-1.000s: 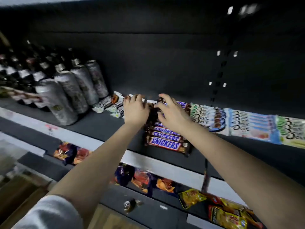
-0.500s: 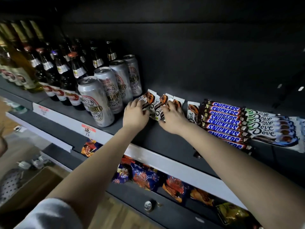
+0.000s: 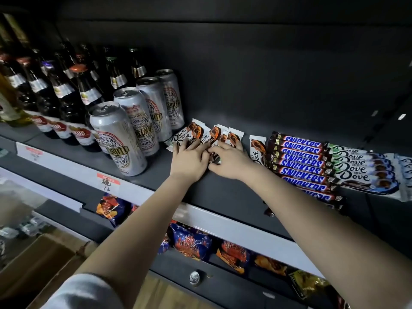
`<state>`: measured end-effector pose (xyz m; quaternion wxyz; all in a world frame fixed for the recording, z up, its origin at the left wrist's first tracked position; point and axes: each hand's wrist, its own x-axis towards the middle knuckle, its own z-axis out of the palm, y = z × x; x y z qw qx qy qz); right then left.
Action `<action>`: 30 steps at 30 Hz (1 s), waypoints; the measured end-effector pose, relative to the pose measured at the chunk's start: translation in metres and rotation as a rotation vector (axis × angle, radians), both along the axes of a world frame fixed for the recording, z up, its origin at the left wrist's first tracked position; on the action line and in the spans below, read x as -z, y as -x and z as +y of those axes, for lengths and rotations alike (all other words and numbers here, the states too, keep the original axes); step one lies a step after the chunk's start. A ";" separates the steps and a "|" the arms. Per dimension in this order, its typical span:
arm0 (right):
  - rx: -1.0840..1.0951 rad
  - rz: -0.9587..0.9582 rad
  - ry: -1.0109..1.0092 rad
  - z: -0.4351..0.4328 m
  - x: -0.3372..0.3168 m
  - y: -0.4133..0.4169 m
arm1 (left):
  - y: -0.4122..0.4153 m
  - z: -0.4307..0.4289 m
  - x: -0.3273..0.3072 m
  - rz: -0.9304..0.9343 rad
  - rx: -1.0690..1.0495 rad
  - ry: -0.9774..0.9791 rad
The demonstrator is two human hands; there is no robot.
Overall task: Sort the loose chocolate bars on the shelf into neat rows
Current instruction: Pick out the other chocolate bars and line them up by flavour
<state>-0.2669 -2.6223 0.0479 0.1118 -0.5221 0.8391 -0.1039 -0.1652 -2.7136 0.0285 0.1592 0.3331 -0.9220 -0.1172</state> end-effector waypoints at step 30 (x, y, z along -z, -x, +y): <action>-0.107 0.246 0.125 0.014 -0.015 -0.022 | -0.054 -0.004 -0.023 0.195 0.067 -0.352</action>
